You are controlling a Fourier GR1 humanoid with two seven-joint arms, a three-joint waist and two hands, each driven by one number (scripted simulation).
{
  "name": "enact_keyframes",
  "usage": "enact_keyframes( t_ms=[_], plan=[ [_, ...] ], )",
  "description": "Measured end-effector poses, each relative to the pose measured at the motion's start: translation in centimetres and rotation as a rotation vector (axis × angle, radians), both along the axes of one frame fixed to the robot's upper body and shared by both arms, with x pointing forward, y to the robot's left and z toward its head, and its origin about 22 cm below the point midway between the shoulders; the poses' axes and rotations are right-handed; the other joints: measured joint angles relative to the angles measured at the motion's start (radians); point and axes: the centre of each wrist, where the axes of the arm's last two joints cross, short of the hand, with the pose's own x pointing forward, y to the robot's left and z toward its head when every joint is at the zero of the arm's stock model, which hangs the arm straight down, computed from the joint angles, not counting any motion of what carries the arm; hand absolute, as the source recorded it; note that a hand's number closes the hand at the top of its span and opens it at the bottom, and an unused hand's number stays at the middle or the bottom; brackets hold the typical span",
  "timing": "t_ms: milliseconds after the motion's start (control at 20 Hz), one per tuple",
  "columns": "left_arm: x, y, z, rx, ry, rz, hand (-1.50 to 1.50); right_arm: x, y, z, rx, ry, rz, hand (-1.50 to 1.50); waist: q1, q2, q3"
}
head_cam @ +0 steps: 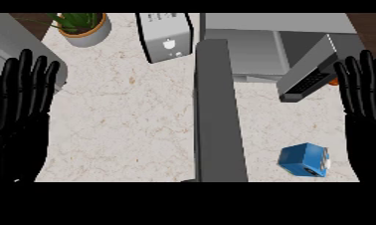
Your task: Pick up the milk, place it into the microwave and close the microwave
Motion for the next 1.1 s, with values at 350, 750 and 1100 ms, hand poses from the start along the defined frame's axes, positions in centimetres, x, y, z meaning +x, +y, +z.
enact_keyframes(
  t_ms=[350, 750, 1100],
  plan=[
    [1.0, 1.6, -1.0, -0.018, 0.050, 0.023, -1.50, -3.4, 2.0, 2.2, -0.014, -0.010, -0.095, -1.50, -0.020, -0.004, 0.026],
    [-0.4, 3.6, -1.8, -0.060, 0.140, 0.040, -1.50, -6.4, 4.9, 2.2, 0.016, 0.089, -0.094, -1.50, -0.017, -0.005, 0.031],
    [-2.4, 5.8, -1.9, -0.068, 0.157, 0.039, -1.50, -7.8, 4.9, 1.0, 0.027, 0.157, -0.156, -1.50, -0.019, -0.007, 0.032]
  ],
)
